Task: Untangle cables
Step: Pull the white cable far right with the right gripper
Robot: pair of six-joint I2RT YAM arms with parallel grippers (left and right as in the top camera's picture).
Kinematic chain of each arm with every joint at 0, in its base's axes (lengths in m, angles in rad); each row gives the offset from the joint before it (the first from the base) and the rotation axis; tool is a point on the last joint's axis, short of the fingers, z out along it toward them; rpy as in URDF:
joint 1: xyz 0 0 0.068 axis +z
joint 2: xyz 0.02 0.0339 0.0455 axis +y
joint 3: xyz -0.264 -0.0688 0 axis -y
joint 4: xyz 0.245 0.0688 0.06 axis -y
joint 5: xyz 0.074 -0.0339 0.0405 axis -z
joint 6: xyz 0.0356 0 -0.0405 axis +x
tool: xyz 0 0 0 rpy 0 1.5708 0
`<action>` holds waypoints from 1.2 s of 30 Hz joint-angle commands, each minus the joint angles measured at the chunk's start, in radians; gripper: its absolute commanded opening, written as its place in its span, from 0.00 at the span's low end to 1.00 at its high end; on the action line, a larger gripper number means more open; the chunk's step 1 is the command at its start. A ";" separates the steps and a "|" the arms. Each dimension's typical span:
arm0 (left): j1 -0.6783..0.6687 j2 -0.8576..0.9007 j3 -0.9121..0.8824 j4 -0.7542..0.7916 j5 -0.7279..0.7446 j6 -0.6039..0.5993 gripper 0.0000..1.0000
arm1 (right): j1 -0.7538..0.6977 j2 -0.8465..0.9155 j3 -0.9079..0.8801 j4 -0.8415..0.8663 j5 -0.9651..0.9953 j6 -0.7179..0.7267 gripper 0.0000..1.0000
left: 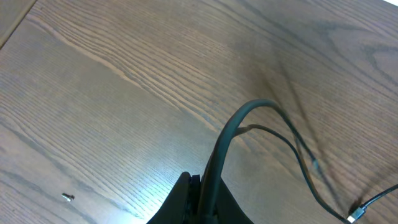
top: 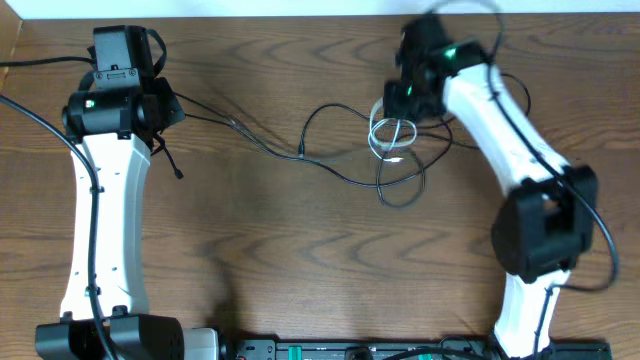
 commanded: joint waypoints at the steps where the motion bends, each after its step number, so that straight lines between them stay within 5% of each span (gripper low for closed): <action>1: 0.006 -0.004 -0.010 -0.003 -0.006 -0.008 0.07 | -0.032 -0.139 0.153 -0.023 -0.082 -0.081 0.01; 9: 0.006 -0.004 -0.010 -0.003 -0.006 -0.008 0.07 | -0.117 -0.330 0.332 -0.017 -0.122 -0.118 0.01; 36: 0.006 0.032 -0.010 0.013 -0.006 -0.008 0.07 | -0.583 -0.717 0.335 0.257 -0.163 -0.121 0.01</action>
